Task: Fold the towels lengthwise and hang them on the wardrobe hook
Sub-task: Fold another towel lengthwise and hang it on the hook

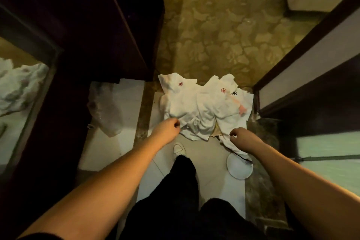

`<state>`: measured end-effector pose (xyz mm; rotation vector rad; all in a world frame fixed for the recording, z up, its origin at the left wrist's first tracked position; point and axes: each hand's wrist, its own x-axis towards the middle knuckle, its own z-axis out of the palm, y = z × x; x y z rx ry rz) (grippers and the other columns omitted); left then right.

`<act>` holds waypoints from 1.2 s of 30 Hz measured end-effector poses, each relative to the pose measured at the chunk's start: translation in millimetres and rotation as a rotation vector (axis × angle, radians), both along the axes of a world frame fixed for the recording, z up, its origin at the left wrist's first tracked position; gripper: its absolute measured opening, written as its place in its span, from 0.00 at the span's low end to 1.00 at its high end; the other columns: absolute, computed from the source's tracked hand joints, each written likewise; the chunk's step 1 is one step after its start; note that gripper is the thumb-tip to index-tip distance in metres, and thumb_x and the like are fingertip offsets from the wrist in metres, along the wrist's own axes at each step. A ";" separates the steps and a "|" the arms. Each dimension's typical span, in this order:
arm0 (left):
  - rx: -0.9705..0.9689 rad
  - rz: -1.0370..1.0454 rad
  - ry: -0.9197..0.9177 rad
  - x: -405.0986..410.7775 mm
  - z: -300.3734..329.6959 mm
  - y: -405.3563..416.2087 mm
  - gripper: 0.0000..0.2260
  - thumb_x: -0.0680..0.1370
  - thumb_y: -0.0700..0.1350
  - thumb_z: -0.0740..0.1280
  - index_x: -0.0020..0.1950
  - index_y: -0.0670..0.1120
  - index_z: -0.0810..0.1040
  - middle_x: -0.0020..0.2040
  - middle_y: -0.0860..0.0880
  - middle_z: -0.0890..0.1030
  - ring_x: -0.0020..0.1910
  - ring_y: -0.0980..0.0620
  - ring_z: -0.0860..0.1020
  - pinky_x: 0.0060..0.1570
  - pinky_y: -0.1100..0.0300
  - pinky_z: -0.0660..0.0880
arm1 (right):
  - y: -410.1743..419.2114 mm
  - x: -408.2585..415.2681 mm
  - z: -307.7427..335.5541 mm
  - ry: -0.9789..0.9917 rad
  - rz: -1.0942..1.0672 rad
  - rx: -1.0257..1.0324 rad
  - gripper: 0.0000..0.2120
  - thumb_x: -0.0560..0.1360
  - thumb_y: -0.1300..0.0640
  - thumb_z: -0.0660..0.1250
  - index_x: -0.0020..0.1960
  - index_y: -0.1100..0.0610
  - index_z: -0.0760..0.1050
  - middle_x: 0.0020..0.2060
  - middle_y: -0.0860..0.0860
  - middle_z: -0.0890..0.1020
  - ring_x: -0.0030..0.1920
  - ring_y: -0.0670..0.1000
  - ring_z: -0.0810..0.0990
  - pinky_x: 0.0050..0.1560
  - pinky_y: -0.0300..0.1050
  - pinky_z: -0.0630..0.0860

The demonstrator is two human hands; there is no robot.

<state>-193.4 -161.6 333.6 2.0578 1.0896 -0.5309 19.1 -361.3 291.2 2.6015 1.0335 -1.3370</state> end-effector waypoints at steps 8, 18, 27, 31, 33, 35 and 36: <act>-0.079 -0.085 0.066 104.8 -100.5 87.0 0.12 0.80 0.46 0.62 0.61 0.45 0.78 0.60 0.43 0.79 0.57 0.43 0.77 0.54 0.56 0.75 | 71.6 58.3 -95.9 0.076 -0.246 -0.031 0.17 0.81 0.54 0.61 0.67 0.58 0.75 0.66 0.57 0.76 0.63 0.57 0.76 0.59 0.46 0.72; -0.093 -0.132 0.112 190.9 -300.8 112.6 0.11 0.80 0.45 0.62 0.59 0.42 0.78 0.58 0.42 0.80 0.55 0.44 0.77 0.48 0.59 0.69 | 93.8 122.7 -305.8 0.182 -0.583 0.012 0.08 0.79 0.56 0.62 0.49 0.61 0.75 0.44 0.56 0.77 0.46 0.54 0.73 0.43 0.44 0.67; -0.177 0.173 0.019 260.8 -451.8 115.1 0.25 0.79 0.47 0.68 0.73 0.41 0.66 0.70 0.42 0.73 0.66 0.43 0.73 0.52 0.61 0.67 | 107.3 183.7 -458.2 0.382 -1.314 0.173 0.30 0.80 0.51 0.66 0.77 0.61 0.61 0.70 0.58 0.68 0.56 0.58 0.73 0.63 0.56 0.76; -0.260 0.405 -0.074 278.7 -495.4 121.8 0.36 0.75 0.49 0.74 0.76 0.41 0.59 0.74 0.42 0.69 0.70 0.41 0.70 0.67 0.54 0.68 | 104.9 196.4 -508.8 0.390 -1.550 0.261 0.36 0.76 0.48 0.71 0.77 0.57 0.59 0.70 0.55 0.69 0.52 0.55 0.75 0.53 0.54 0.80; -0.290 0.454 -0.058 283.9 -511.8 122.7 0.38 0.73 0.53 0.75 0.75 0.41 0.61 0.72 0.41 0.72 0.68 0.40 0.72 0.67 0.49 0.71 | 102.5 200.9 -527.5 0.435 -1.699 0.296 0.31 0.75 0.50 0.73 0.72 0.60 0.66 0.64 0.56 0.74 0.53 0.54 0.79 0.41 0.47 0.79; -0.270 0.411 -0.032 286.6 -521.9 120.2 0.31 0.73 0.52 0.71 0.71 0.40 0.67 0.67 0.40 0.75 0.64 0.39 0.75 0.62 0.50 0.73 | 103.2 204.9 -532.8 0.514 -1.797 0.317 0.16 0.77 0.54 0.71 0.61 0.60 0.73 0.51 0.54 0.78 0.45 0.50 0.81 0.34 0.41 0.75; -0.262 0.387 -0.029 287.9 -525.0 118.6 0.24 0.75 0.49 0.69 0.68 0.39 0.70 0.65 0.39 0.77 0.62 0.38 0.76 0.59 0.52 0.74 | 103.5 206.5 -533.2 0.529 -1.803 0.307 0.10 0.79 0.56 0.70 0.56 0.59 0.74 0.45 0.52 0.78 0.40 0.48 0.80 0.30 0.39 0.73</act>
